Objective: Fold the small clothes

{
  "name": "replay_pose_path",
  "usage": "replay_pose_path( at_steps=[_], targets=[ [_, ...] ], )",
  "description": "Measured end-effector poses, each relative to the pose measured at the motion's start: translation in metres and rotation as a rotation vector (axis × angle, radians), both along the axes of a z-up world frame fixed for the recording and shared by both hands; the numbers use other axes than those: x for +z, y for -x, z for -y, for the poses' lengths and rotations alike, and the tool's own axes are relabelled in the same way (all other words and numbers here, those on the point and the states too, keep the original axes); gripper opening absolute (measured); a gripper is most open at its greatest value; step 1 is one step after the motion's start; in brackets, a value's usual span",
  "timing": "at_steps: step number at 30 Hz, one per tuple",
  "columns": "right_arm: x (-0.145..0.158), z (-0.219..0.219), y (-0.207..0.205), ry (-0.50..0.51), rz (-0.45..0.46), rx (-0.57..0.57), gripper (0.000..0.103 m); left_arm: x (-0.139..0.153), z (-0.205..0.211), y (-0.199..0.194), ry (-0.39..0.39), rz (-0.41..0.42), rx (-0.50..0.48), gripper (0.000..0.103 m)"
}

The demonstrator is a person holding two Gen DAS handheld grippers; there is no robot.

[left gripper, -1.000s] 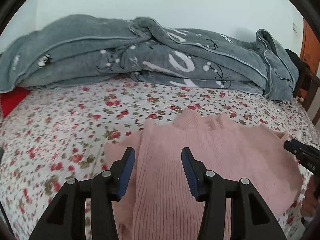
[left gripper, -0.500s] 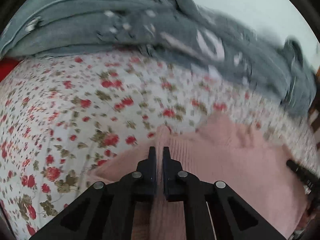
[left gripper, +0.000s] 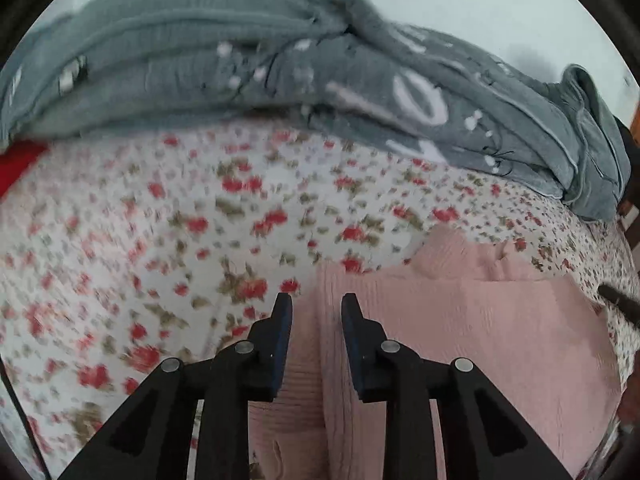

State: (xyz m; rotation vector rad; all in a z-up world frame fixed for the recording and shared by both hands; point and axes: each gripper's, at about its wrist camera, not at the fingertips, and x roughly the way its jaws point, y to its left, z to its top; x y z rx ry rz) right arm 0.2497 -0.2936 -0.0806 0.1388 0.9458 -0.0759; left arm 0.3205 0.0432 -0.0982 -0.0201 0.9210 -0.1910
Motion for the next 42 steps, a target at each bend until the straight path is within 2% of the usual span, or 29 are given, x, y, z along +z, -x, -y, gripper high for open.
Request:
replay_pose_path(
  at_steps=[1,4,5,8,10,12,13,15,17,18,27,38,40,42],
  targets=[
    [0.010,-0.003,0.001,0.007,0.021,-0.007,0.029,0.008,0.005,0.002,0.004,0.015,-0.024,0.029],
    [0.028,-0.017,-0.006,-0.019,0.057,0.008,0.032,0.024,0.019,0.004,0.054,0.037,-0.088,0.036],
    [0.028,-0.025,-0.009,-0.031,0.062,0.016,0.036,0.027,0.027,0.003,0.065,0.048,-0.107,0.039],
    [0.011,-0.050,-0.022,-0.034,0.053,0.058,0.040,0.015,0.045,-0.002,-0.010,0.089,-0.108,0.041],
    [-0.014,-0.061,-0.035,0.013,0.004,0.049,0.040,-0.004,0.049,-0.006,-0.047,0.064,-0.096,0.041],
    [-0.041,-0.058,-0.040,0.041,-0.056,0.022,0.038,-0.029,0.047,-0.007,-0.075,0.021,-0.077,0.040],
    [-0.050,-0.054,-0.040,0.019,-0.079,0.014,0.034,-0.037,0.045,-0.007,-0.069,0.013,-0.083,0.040],
    [-0.050,-0.041,-0.039,-0.052,-0.060,-0.007,0.031,-0.034,0.043,-0.003,-0.050,0.038,-0.094,0.040],
    [-0.051,-0.035,-0.037,-0.050,-0.051,-0.052,0.020,-0.036,0.043,-0.004,-0.042,0.041,-0.091,0.040],
    [-0.054,-0.034,-0.037,-0.052,-0.058,-0.064,0.019,-0.038,0.043,-0.005,-0.045,0.030,-0.089,0.040],
    [-0.054,-0.043,-0.038,0.013,-0.053,-0.067,0.018,-0.039,0.039,-0.007,-0.003,0.028,-0.085,0.040],
    [-0.054,-0.037,-0.037,-0.030,-0.045,-0.070,0.018,-0.036,0.041,-0.005,-0.021,0.038,-0.085,0.040],
    [-0.052,-0.035,-0.038,-0.045,-0.050,-0.065,0.017,-0.031,0.043,-0.002,-0.026,0.030,-0.115,0.040],
    [-0.044,-0.032,-0.034,-0.061,-0.051,-0.069,0.017,-0.018,0.037,0.008,0.019,0.028,-0.133,0.040]
  ],
)
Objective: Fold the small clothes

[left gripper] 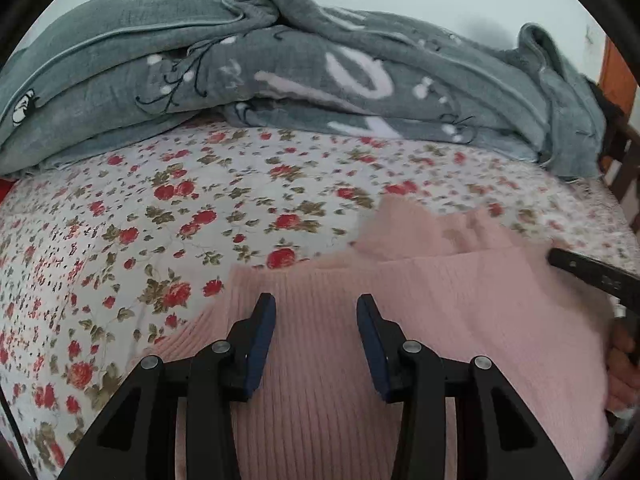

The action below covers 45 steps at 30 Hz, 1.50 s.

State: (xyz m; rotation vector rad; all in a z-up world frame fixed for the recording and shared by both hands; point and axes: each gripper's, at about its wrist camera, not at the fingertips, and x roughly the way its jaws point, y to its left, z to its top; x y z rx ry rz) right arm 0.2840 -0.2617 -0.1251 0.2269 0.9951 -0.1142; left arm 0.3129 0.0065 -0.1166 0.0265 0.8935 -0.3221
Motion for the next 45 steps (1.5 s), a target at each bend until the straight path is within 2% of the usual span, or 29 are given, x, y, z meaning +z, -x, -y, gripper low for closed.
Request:
replay_pose_path(
  at_steps=[2,6,10,14,19,20,22,25,27,31,34,36,38,39,45],
  targets=[
    [0.010,-0.001,0.009,0.014,0.010,-0.004,0.017,0.013,-0.013,0.015,0.066,0.007,-0.012,0.040],
    [0.036,-0.017,0.046,0.082,0.073,0.019,0.021,0.026,-0.039,0.048,0.109,-0.008,-0.031,0.042],
    [0.049,-0.044,0.090,0.031,0.115,0.088,0.022,0.026,-0.064,0.081,0.106,-0.022,-0.010,0.047],
    [0.050,-0.069,0.119,-0.005,0.137,0.138,0.031,0.021,-0.091,0.111,0.150,-0.047,0.030,0.051],
    [0.039,-0.100,0.144,0.025,0.175,0.221,0.037,0.003,-0.118,0.131,0.250,-0.091,0.078,0.057],
    [0.035,-0.105,0.146,0.041,0.178,0.235,0.043,-0.002,-0.120,0.132,0.272,-0.114,0.085,0.057],
    [0.022,-0.114,0.150,0.101,0.181,0.243,0.044,-0.011,-0.123,0.131,0.317,-0.155,0.090,0.058],
    [0.013,-0.118,0.158,0.150,0.207,0.241,0.044,-0.014,-0.123,0.133,0.344,-0.135,0.098,0.062],
    [0.018,-0.115,0.160,0.127,0.204,0.229,0.044,-0.014,-0.122,0.131,0.381,-0.142,0.095,0.062],
    [0.025,-0.104,0.168,-0.013,0.216,0.193,0.044,-0.020,-0.120,0.111,0.480,-0.191,0.096,0.062],
    [0.022,-0.109,0.168,-0.009,0.223,0.178,0.044,-0.027,-0.115,0.094,0.518,-0.220,0.114,0.062],
    [0.019,-0.117,0.167,0.011,0.224,0.179,0.046,-0.029,-0.112,0.085,0.531,-0.226,0.126,0.062],
    [0.013,-0.127,0.165,0.083,0.222,0.179,0.046,-0.028,-0.108,0.078,0.528,-0.236,0.135,0.062],
    [0.009,-0.132,0.164,0.117,0.216,0.177,0.047,-0.027,-0.105,0.075,0.515,-0.238,0.134,0.062],
    [0.000,-0.138,0.167,0.185,0.238,0.175,0.047,-0.024,-0.090,0.066,0.457,-0.228,0.128,0.062]
  ],
)
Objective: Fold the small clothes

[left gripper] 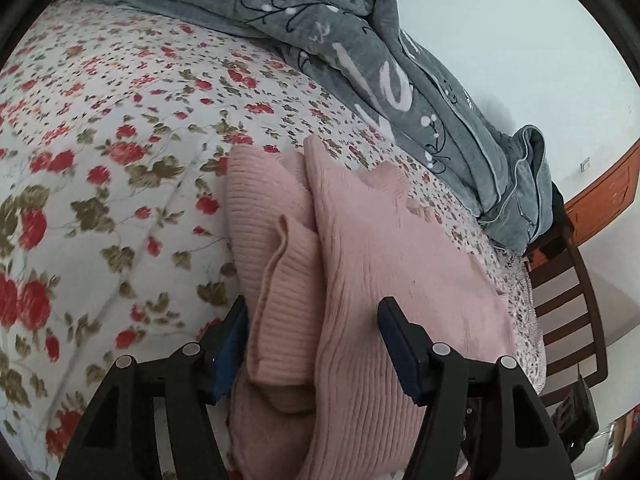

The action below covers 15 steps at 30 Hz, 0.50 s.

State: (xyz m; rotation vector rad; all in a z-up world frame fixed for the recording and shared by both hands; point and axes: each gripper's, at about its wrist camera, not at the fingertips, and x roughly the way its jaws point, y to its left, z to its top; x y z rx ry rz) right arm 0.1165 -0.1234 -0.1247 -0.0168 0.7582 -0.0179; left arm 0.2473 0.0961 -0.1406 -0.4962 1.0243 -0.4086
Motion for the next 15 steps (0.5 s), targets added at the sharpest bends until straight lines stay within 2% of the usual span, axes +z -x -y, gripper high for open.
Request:
replay_pose_path(
  at_steps=[9,12,15],
  targets=[
    [-0.005,-0.007,-0.004,0.065,-0.016,-0.007,0.049,0.001,0.004,-0.013,-0.010,-0.022,0.018,0.060],
    [-0.007,-0.008,-0.007,0.079,-0.029,-0.006,0.050,0.002,0.006,-0.015,-0.008,-0.044,0.022,0.052],
    [-0.009,-0.015,-0.010,0.130,-0.046,0.001,0.050,0.007,0.010,-0.015,-0.038,-0.050,0.035,0.034]
  ],
)
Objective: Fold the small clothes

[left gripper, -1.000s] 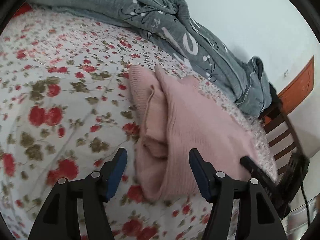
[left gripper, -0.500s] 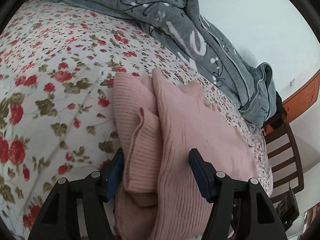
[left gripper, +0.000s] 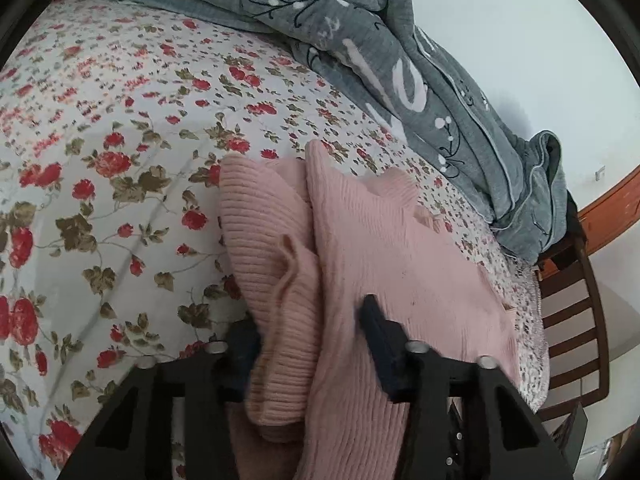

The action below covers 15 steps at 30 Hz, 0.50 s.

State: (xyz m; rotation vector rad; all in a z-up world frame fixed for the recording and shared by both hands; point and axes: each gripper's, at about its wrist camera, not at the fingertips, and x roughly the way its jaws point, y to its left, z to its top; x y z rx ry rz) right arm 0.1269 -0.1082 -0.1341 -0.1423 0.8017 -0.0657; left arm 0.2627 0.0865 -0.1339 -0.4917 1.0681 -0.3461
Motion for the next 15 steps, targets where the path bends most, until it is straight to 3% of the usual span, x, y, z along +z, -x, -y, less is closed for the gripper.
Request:
replay_pose_path(
  at_steps=[2,10,15],
  targets=[
    [0.000,0.001,-0.002,-0.007,-0.012,0.008,0.050,0.005,0.002,0.000,-0.010,0.001,0.000,0.026],
    [0.026,0.023,-0.007,-0.141,-0.089,0.019,0.054,0.049,0.022,0.006,-0.021,0.045,-0.021,0.024],
    [0.064,0.072,0.034,-0.146,0.048,-0.041,0.055,0.081,0.049,0.014,-0.035,0.064,-0.050,0.023]
  ],
)
